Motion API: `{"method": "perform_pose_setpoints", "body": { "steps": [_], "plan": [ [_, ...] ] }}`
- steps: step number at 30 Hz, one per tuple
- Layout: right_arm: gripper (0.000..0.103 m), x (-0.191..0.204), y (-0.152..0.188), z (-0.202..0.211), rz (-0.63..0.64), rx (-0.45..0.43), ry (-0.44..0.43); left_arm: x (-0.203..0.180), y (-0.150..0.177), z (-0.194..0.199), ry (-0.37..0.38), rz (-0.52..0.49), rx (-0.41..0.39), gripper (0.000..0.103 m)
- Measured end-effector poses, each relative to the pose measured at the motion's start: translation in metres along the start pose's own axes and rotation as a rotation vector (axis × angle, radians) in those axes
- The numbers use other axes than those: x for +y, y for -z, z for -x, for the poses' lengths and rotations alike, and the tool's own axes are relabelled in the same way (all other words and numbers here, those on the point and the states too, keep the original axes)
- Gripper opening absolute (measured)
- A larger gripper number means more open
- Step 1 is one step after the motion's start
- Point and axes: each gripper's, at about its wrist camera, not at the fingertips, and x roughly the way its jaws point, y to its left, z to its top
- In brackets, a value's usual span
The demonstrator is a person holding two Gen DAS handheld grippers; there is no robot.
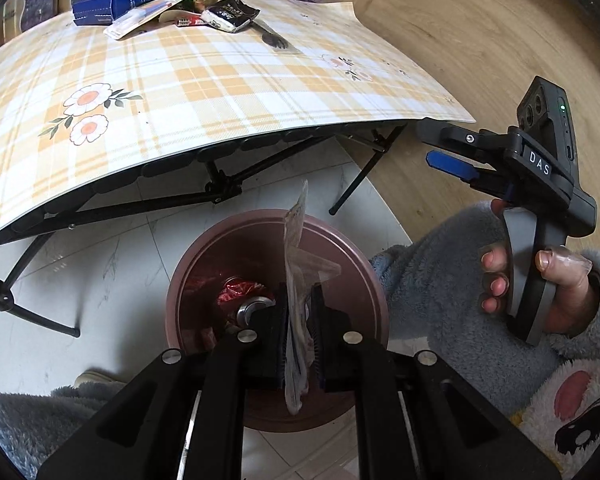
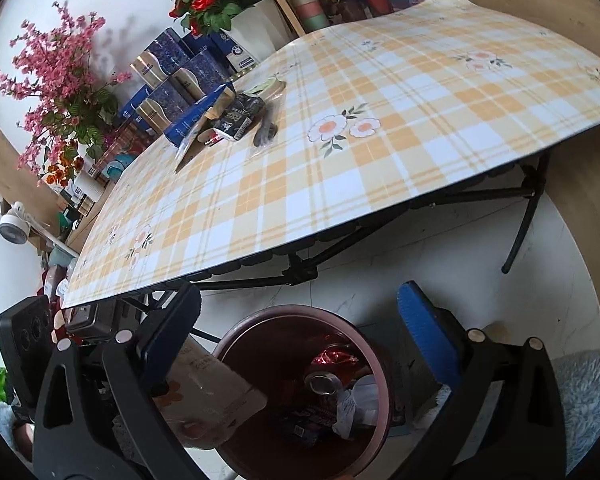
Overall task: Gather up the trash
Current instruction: 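Lower the floral plastic bag into the bin and open the left gripper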
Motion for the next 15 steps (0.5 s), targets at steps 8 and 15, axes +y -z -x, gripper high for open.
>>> {"method": "perform_pose_setpoints", "body": {
  "steps": [8, 15],
  "plan": [
    [0.097, -0.001, -0.001, 0.0, -0.015, -0.002, -0.019, -0.001, -0.002, 0.004, -0.008, -0.003, -0.022, 0.025],
    [0.097, -0.003, -0.001, 0.0, -0.03, -0.008, -0.015, 0.01, -0.003, 0.024, -0.056, 0.064, -0.134, 0.064]
  ]
}}
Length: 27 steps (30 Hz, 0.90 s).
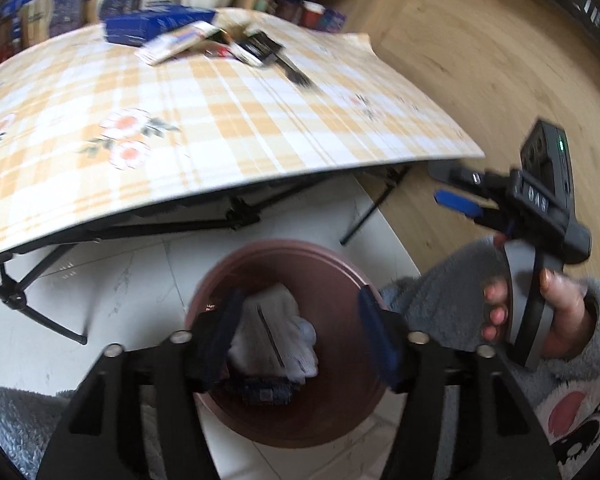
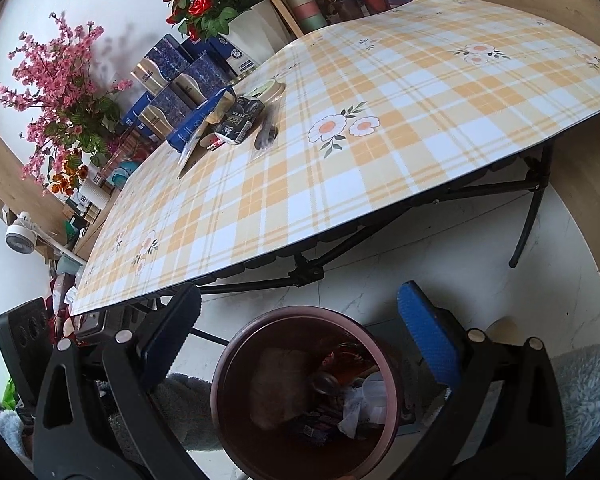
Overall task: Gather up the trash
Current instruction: 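Lower the floral plastic bag into the bin and open the left gripper, then grasp the white candle package on the table with the left gripper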
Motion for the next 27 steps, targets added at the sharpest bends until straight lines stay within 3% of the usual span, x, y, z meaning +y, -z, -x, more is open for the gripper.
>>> {"method": "perform_pose_setpoints", "body": {
  "steps": [2, 6, 14, 24, 27],
  "plan": [
    [0.097, -0.001, 0.0, 0.0, -0.003, -0.002, 0.005, 0.004, -0.002, 0.007, -0.024, 0.022, -0.042, 0.077],
    [0.097, -0.002, -0.001, 0.002, -0.013, -0.027, 0.006, 0.014, -0.005, 0.024, -0.104, 0.078, -0.132, 0.09],
    [0.097, -0.005, -0.001, 0.004, -0.038, -0.066, -0.015, 0.032, -0.007, 0.037, -0.152, 0.159, -0.191, 0.093],
    [0.097, -0.004, -0.001, 0.006, -0.025, -0.099, -0.013, 0.027, -0.008, 0.037, -0.188, 0.134, -0.207, 0.093],
    [0.097, 0.0, -0.006, 0.008, 0.002, -0.091, 0.03, 0.026, -0.011, 0.042, -0.205, 0.126, -0.225, 0.093]
  ]
}}
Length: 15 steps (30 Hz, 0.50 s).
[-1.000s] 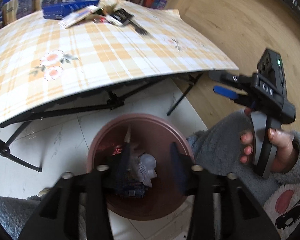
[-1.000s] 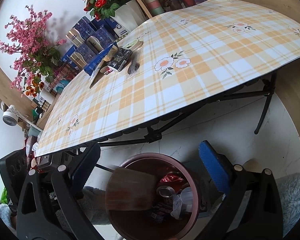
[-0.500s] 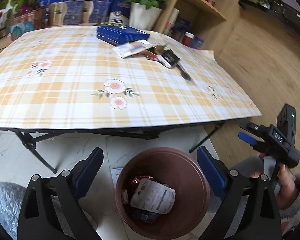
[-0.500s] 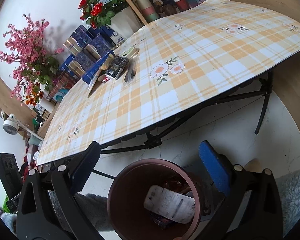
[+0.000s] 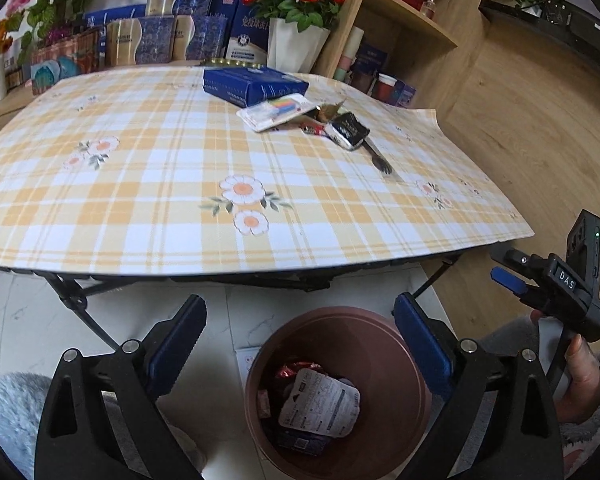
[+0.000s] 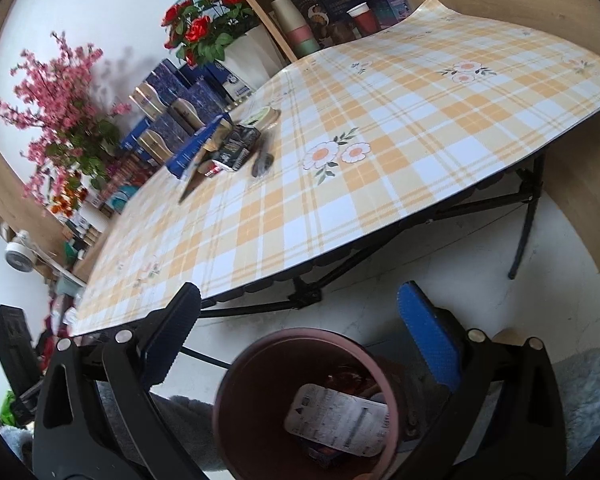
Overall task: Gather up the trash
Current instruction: 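Grasp the white candle package on the table with the left gripper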
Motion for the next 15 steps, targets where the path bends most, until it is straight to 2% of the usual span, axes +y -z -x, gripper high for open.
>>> {"method": "perform_pose_setpoints", "body": {
  "steps": [2, 5, 8, 12, 15],
  "plan": [
    [0.097, 0.003, -0.008, 0.0, 0.026, 0.001, 0.019, 0.002, -0.006, 0.003, -0.001, 0.0, -0.013, 0.093],
    [0.097, 0.008, -0.024, -0.004, 0.074, 0.011, 0.045, -0.001, -0.025, 0.004, -0.024, -0.061, -0.02, 0.093],
    [0.097, 0.014, -0.045, -0.014, 0.116, 0.037, 0.055, -0.008, -0.056, -0.002, -0.019, -0.129, -0.038, 0.093],
    [0.097, 0.023, -0.071, -0.027, 0.177, 0.037, 0.086, -0.012, -0.1, -0.029, -0.026, -0.167, -0.042, 0.091],
    [0.097, 0.031, -0.087, -0.038, 0.2, 0.031, 0.076, -0.017, -0.131, -0.066, -0.057, -0.22, -0.025, 0.09]
  ]
}}
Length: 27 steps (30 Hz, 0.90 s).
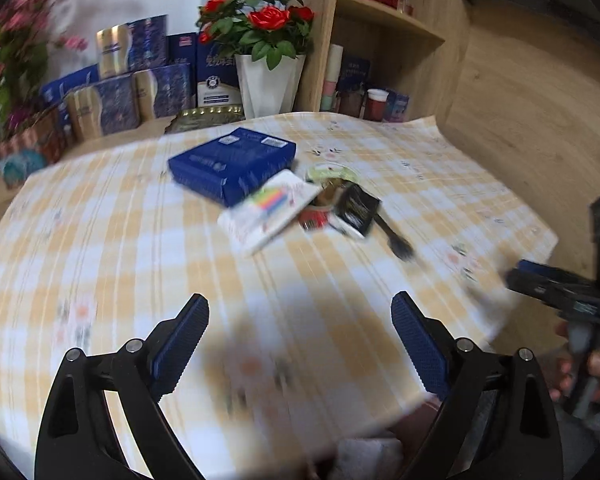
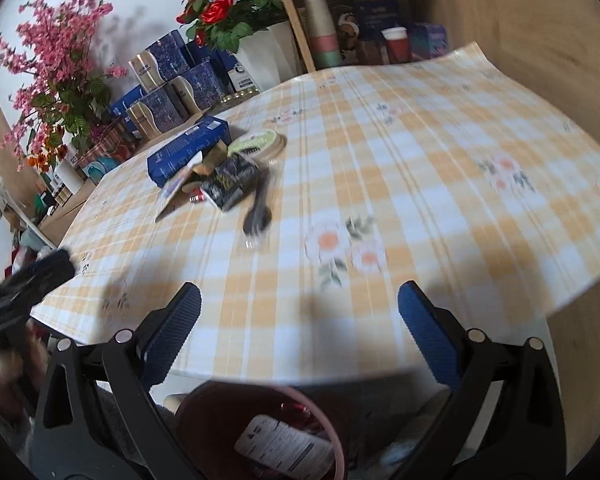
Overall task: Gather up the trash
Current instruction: 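Grasp the white candle package on the table with the left gripper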
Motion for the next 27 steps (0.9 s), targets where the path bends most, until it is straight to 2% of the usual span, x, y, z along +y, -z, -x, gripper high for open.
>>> {"method": "perform_pose_setpoints", "body": {
  "steps": [3, 7, 9, 12, 17, 25, 27],
  "plan": [
    [0.097, 0.0, -0.012, -0.009, -0.021, -0.001, -0.034, 0.001, -0.023, -0.042, -0.016, -0.041, 0.037, 0.088],
    [0.097, -0.004, -0.022, -0.024, -0.043, 0.021, -0.063, 0.013, -0.046, -0.093, -0.008, -0.022, 0.111, 0.073],
    [0.097, -0.005, -0.025, -0.03, -0.032, 0.03, -0.063, 0.02, -0.056, -0.112, -0.011, -0.028, 0.133, 0.071],
    [0.097, -0.008, -0.028, -0.035, -0.022, 0.037, -0.07, 0.024, -0.062, -0.125, -0.008, -0.088, 0.152, 0.071],
    [0.097, -0.015, -0.034, -0.042, -0.015, 0.041, -0.07, 0.016, -0.061, -0.142, -0.027, -0.272, 0.195, 0.068],
    [0.097, -0.017, -0.045, -0.05, -0.027, 0.047, -0.094, 0.025, -0.071, -0.158, -0.014, -0.277, 0.227, 0.067],
    [0.097, -0.015, -0.048, -0.051, -0.015, 0.049, -0.097, 0.028, -0.073, -0.158, -0.014, -0.266, 0.227, 0.056]
  ]
}}
